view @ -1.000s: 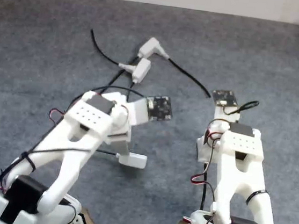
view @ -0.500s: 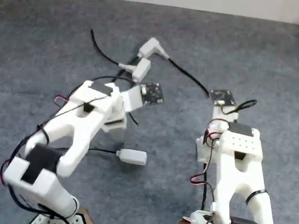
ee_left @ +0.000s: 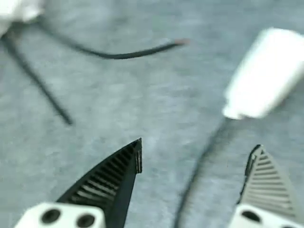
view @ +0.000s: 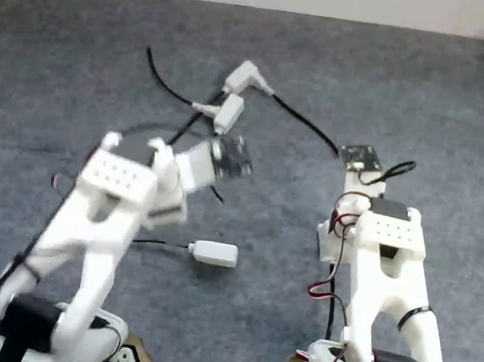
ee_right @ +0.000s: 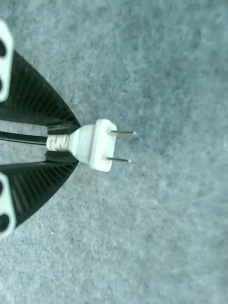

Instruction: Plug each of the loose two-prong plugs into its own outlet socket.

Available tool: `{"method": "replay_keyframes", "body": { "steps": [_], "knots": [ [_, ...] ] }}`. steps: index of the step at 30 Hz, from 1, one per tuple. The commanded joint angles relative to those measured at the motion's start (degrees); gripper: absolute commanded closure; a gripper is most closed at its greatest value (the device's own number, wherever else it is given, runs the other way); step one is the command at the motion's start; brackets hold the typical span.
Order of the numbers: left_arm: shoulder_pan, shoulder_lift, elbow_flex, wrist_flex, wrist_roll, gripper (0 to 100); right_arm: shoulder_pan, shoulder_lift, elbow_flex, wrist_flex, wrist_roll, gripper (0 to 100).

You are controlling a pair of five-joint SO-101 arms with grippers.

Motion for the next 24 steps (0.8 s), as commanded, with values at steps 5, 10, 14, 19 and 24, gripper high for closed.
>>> {"method": "replay_keyframes", "body": {
  "steps": [5,10,14,19,24],
  "knots": [
    [6.9,-6.7,8.6,-3.5,3.2,66,-0.3,-1.5,-0.2,-0.4,0.7,99.1],
    [8.7,-6.6,8.7,-6.7,3.2,66,-0.3,-1.5,-0.2,-0.4,0.7,99.1],
    [9.6,-1.2,6.6,-10.1,3.3,66,-0.3,-1.5,-0.2,-0.2,0.7,99.1],
    [8.6,15.3,-4.4,-10.6,4.9,66,-0.3,-1.5,-0.1,-0.2,0.7,99.1],
    [7.6,24.0,-15.6,-10.3,5.0,66,-0.8,-1.9,1.6,-0.5,2.5,99.1]
  ]
}}
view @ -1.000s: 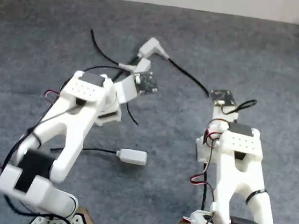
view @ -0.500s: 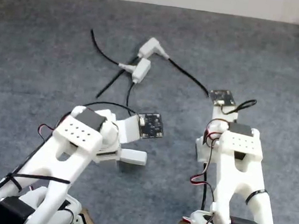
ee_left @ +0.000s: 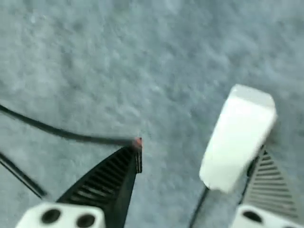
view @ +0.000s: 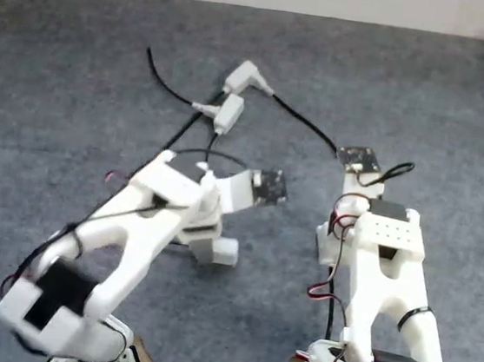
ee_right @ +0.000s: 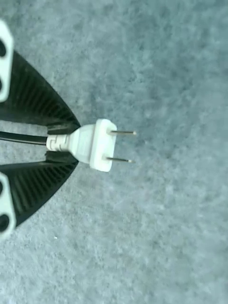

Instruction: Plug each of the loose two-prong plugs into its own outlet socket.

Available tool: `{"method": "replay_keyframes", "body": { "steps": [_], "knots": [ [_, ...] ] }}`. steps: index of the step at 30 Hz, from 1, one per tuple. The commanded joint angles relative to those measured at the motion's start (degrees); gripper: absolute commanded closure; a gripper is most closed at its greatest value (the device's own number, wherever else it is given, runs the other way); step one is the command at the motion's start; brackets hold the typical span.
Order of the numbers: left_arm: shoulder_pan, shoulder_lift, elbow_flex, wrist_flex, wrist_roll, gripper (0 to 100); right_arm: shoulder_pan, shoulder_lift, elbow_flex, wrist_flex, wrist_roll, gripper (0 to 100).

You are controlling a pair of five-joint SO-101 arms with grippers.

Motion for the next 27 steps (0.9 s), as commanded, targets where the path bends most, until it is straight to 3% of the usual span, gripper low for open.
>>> {"method": "replay_keyframes", "body": {
  "steps": [1,14,18,24,27],
  "knots": [
    [-1.2,3.3,-8.0,-0.4,0.4,66,-0.8,-1.9,0.3,-0.5,2.0,99.1],
    [-11.6,5.1,-14.9,3.0,-4.1,66,-4.4,-1.5,0.2,-0.2,2.4,99.1],
    [-14.8,4.4,-13.8,4.6,-3.7,66,-6.5,-1.5,-1.7,0.6,6.9,99.1],
    [-21.6,4.5,-17.3,9.0,6.1,66,-15.5,-1.4,-15.3,7.6,12.5,99.1],
    [-22.6,4.6,-16.0,11.7,6.0,66,-18.5,0.7,-26.5,13.3,17.1,99.1]
  ]
}}
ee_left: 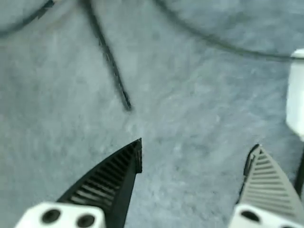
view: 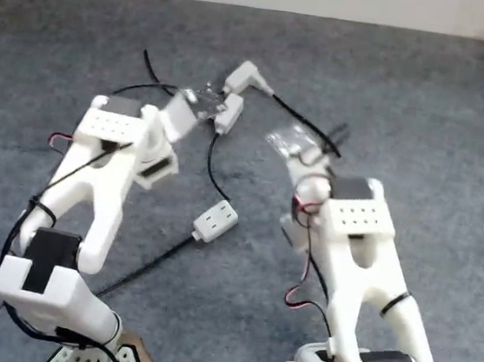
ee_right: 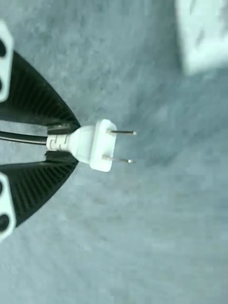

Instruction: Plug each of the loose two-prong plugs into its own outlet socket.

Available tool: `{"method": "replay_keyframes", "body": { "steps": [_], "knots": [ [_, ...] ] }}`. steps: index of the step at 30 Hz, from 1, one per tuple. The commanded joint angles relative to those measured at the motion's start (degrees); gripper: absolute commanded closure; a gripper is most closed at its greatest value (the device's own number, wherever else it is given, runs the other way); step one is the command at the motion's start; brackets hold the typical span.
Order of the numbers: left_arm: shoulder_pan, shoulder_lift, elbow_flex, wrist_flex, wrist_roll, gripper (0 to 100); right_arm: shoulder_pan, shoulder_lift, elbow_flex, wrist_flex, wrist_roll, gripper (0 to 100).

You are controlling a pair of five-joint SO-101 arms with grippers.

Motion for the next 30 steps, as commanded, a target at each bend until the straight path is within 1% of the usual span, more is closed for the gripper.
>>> {"method": "replay_keyframes", "body": {
  "steps": [1,6,8,10,11,14,17,19,23,26,28,30],
  "knots": [
    [-1.2,-0.7,-0.2,2.9,1.0,66,-3.1,2.9,-16.3,7.3,5.5,99.1],
    [-1.2,-0.8,1.1,5.9,1.3,66,-4.5,21.0,-38.7,19.4,12.0,99.1],
    [-1.3,-0.9,0.8,6.9,1.3,69,-4.5,25.1,-45.8,22.6,12.0,99.0],
    [-2.4,-1.6,0.7,6.7,1.8,70,-4.5,25.5,-50.2,23.0,8.6,99.0],
    [-3.0,-2.8,0.6,6.3,3.4,70,-4.5,25.2,-50.9,22.1,5.8,99.0],
    [-4.4,-8.0,1.3,1.1,8.9,68,-4.5,22.9,-50.2,17.5,-4.8,99.0],
    [-5.1,-13.6,3.8,-2.7,14.1,65,-5.1,18.5,-41.0,7.7,-12.4,99.0],
    [-6.2,-16.8,6.4,-6.5,17.1,64,-6.9,13.9,-29.9,-2.0,-14.9,99.0],
    [-8.0,-22.3,14.0,-20.5,25.2,64,-10.4,2.8,-7.6,-21.3,-18.7,99.0],
    [-6.2,-25.7,20.2,-28.3,29.4,64,-11.5,-3.9,2.3,-29.1,-20.3,99.0],
    [-5.8,-28.7,23.4,-33.8,31.4,64,-11.5,-7.7,6.5,-31.8,-20.1,99.0],
    [-5.8,-31.8,26.5,-41.1,33.9,64,-11.4,-11.8,10.0,-34.8,-20.4,99.0]
  ]
}}
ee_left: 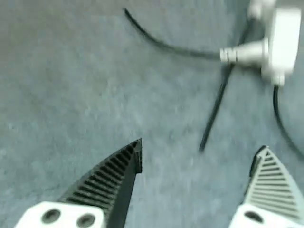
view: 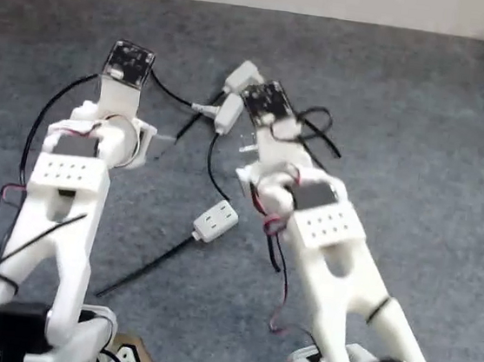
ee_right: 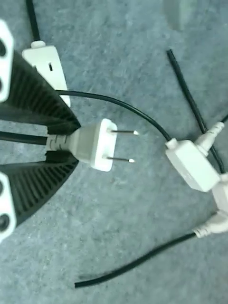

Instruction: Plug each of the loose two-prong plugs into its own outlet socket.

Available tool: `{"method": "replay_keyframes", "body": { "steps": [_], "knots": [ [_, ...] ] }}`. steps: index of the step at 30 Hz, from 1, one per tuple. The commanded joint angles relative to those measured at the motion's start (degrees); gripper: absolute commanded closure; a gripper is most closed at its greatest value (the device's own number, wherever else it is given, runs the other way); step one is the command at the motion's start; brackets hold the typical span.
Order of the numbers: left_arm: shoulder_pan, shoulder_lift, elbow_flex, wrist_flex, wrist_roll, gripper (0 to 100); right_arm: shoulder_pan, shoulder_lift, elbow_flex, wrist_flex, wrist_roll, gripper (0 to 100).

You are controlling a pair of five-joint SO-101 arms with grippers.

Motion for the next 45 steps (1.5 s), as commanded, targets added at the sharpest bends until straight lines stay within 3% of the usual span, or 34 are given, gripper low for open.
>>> {"method": "replay_keyframes", "body": {
  "steps": [1,4,7,15,21,33,45],
  "knots": [
    [1.0,-6.5,4.6,-14.2,3.8,64,-0.6,-9.5,5.9,-6.9,-0.8,99.0],
    [3.1,-8.7,10.9,-26.7,3.8,64,-0.6,-16.1,13.5,-11.7,-0.8,99.0],
    [5.3,-8.8,14.6,-31.9,1.8,64,-0.5,-21.4,17.7,-13.7,-0.8,99.0],
    [8.8,-9.1,16.7,-35.9,1.3,64,-0.4,-24.0,22.5,-22.1,-0.5,99.0],
    [10.8,-14.7,25.8,-39.3,-3.3,60,-0.4,-23.9,23.0,-22.5,-0.4,99.1],
    [11.5,-45.8,34.0,-23.9,-5.4,59,-0.1,-5.1,16.7,-26.9,0.0,99.1],
    [17.9,-37.1,33.7,-25.1,-5.4,60,-6.9,-5.0,14.5,-22.1,-2.3,99.1]
  ]
}}
